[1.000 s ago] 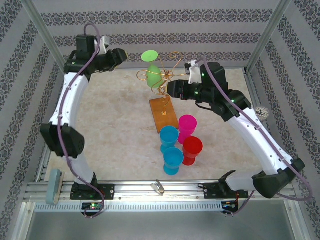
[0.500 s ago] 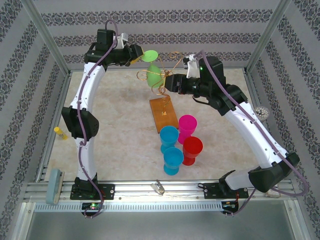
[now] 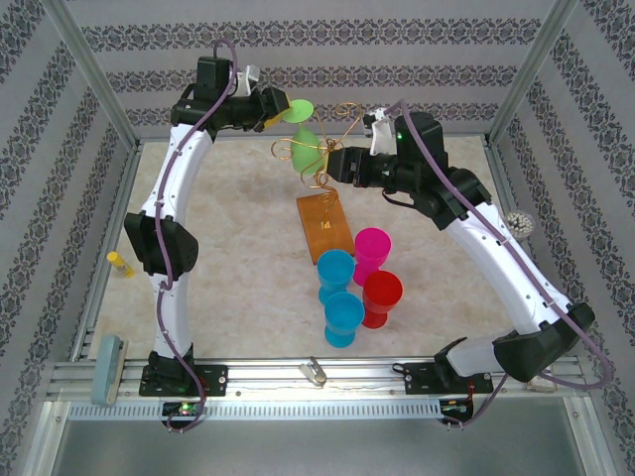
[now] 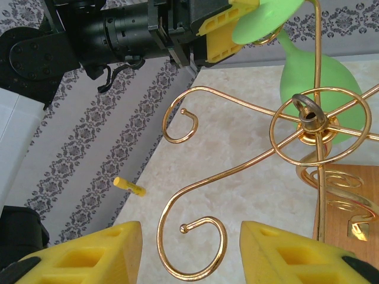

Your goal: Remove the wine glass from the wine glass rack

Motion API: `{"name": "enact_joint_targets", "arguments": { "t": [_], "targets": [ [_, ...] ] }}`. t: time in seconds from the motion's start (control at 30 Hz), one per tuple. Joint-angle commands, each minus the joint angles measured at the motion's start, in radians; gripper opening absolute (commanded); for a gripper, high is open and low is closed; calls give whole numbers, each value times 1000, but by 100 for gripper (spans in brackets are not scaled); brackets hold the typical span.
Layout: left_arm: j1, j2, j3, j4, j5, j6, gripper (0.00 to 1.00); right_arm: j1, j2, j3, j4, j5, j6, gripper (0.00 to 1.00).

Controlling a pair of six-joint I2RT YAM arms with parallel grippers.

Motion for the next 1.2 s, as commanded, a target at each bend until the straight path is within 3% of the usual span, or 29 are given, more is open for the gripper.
{"name": "enact_joint_targets", "arguments": {
  "t": [0.0,0.53,0.9,1.03,1.17],
  "targets": [
    [-13,-3,27,18,23,-14,49,-12,-29,-17,20,-8,2,47],
    [-14,-14,2,69,41,-46,24,-13,-21,-16,17,-15,8,46],
    [-15,-29,2,64,45,-44,13,-14,-9,-9,18,-24,13,46],
    [-15,-30,2,69,52,-50,1,-14,-6,-7,17,-27,16,46],
    [-15,-30,-2,87,72,-74,0,-14,-6,-10,16,-27,19,46]
  ]
}}
